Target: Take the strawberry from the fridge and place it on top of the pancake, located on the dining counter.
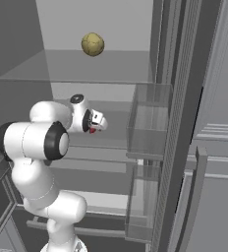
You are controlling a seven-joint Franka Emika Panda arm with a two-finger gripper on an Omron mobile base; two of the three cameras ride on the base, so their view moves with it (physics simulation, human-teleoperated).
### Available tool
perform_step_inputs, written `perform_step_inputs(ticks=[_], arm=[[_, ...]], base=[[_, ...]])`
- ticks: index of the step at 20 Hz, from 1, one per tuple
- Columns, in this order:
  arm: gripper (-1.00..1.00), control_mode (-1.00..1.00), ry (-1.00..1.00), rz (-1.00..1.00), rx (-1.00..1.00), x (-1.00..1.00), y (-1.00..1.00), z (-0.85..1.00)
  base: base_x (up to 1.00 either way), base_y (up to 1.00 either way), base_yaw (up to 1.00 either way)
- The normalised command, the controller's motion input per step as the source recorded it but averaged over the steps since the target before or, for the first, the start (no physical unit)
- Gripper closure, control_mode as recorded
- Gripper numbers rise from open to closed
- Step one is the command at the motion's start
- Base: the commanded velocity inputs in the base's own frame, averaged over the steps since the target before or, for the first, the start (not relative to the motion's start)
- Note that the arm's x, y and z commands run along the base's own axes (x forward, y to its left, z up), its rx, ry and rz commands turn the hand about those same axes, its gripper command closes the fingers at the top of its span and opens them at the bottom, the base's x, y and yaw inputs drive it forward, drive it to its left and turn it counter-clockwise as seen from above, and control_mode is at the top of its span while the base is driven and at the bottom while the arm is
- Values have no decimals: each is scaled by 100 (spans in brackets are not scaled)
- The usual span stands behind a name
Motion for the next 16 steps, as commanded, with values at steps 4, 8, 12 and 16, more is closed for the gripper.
perform_step_inputs(ticks=[4,8,12,16], arm=[[-100,-100,0,0,0,0,0,-13],[-100,-100,0,0,0,-2,0,-3],[-100,-100,0,-1,0,-11,0,-8],[100,-100,0,-1,0,-14,0,-11]], base=[[0,0,0],[0,0,0],[0,0,0],[0,0,0]])
